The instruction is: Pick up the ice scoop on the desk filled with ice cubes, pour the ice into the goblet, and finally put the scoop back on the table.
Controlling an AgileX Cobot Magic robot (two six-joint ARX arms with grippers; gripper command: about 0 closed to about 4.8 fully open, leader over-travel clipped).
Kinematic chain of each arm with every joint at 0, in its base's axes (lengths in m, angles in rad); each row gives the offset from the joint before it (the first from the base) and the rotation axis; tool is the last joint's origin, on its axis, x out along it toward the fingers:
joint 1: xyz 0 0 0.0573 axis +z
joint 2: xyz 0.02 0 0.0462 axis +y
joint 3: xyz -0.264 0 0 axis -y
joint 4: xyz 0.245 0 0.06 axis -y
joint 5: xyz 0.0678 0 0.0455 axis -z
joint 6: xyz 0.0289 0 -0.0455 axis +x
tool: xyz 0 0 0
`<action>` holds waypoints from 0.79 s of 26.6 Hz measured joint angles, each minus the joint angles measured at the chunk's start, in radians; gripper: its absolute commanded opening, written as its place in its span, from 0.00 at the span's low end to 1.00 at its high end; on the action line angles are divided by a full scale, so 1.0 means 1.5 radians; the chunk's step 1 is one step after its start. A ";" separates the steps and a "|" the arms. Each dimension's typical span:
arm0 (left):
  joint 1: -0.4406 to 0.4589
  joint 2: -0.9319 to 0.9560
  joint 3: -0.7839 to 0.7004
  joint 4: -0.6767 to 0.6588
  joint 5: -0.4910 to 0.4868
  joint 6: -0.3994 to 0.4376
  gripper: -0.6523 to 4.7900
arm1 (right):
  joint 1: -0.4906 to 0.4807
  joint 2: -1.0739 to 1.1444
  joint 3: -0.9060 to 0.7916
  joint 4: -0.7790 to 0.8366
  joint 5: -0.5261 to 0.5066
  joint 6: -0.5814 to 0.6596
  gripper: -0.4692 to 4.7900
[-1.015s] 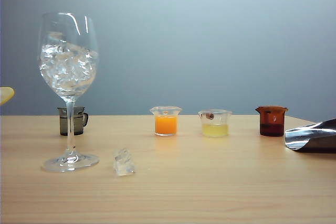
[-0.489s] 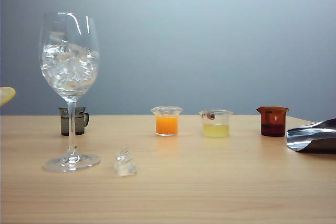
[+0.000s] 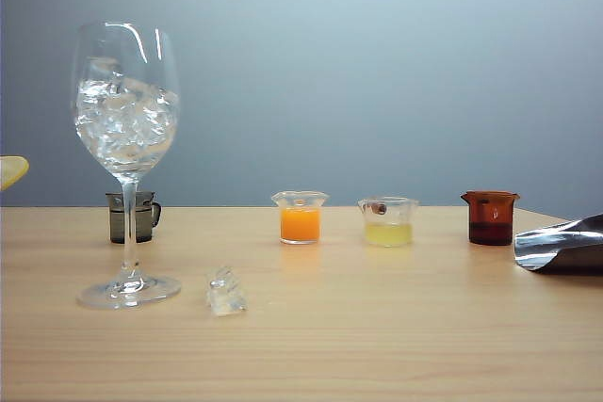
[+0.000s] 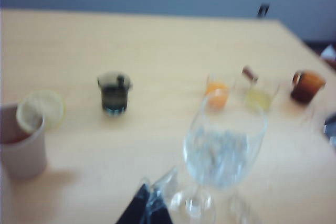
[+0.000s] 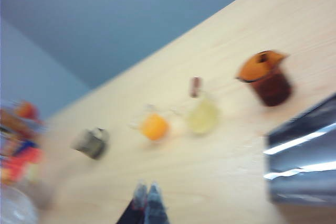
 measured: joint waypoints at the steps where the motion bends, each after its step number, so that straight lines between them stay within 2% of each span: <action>1: 0.000 -0.009 -0.013 0.029 -0.001 0.000 0.11 | 0.023 -0.026 0.000 -0.031 0.026 -0.026 0.07; 2: 0.000 -0.020 -0.034 0.067 -0.003 0.000 0.11 | 0.055 -0.059 0.000 -0.062 0.059 -0.057 0.07; 3: 0.000 -0.042 -0.075 0.114 -0.004 0.000 0.11 | 0.112 -0.106 0.000 -0.101 0.125 -0.116 0.07; 7: 0.000 -0.067 -0.152 0.165 -0.005 0.000 0.11 | 0.204 -0.155 -0.013 -0.128 0.245 -0.252 0.07; 10: 0.001 -0.083 -0.217 0.197 -0.008 0.000 0.11 | 0.259 -0.182 -0.028 -0.119 0.280 -0.291 0.07; 14: 0.000 -0.082 -0.297 0.232 0.010 -0.017 0.11 | 0.304 -0.194 -0.092 -0.119 0.302 -0.291 0.07; 21: 0.000 -0.084 -0.362 0.303 0.012 -0.017 0.11 | 0.310 -0.196 -0.151 -0.118 0.316 -0.287 0.07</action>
